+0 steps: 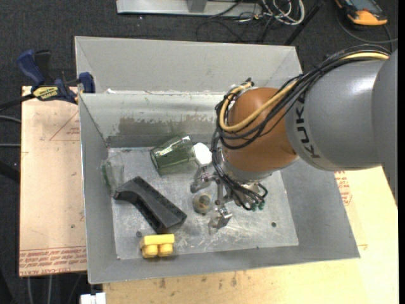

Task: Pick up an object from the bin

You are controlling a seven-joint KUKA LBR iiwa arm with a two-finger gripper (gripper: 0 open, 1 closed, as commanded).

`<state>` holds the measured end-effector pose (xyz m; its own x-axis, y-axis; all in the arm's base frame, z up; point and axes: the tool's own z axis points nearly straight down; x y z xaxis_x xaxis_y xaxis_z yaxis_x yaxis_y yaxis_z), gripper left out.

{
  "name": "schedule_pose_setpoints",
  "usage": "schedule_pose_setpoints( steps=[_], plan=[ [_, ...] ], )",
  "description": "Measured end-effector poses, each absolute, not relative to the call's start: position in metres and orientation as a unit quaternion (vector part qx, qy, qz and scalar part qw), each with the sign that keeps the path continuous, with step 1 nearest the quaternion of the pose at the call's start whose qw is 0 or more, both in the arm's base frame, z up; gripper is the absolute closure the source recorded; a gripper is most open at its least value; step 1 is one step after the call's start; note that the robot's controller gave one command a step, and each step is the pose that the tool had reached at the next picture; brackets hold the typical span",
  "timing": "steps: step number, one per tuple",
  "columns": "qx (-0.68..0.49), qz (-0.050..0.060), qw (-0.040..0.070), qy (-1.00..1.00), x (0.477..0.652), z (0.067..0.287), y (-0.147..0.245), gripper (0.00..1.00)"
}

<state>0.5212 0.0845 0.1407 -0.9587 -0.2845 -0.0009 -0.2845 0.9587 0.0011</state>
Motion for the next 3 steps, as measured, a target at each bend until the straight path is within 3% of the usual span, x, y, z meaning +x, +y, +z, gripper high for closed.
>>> schedule_pose_setpoints(
  steps=[1,2,3],
  plan=[
    [-0.144,0.001,0.000,0.990,0.521,0.141,0.084,0.00],
    [-0.072,0.002,0.004,0.997,0.549,0.120,0.076,0.00],
    [-0.256,0.003,0.015,0.967,0.554,0.087,0.054,1.00]
  ],
)
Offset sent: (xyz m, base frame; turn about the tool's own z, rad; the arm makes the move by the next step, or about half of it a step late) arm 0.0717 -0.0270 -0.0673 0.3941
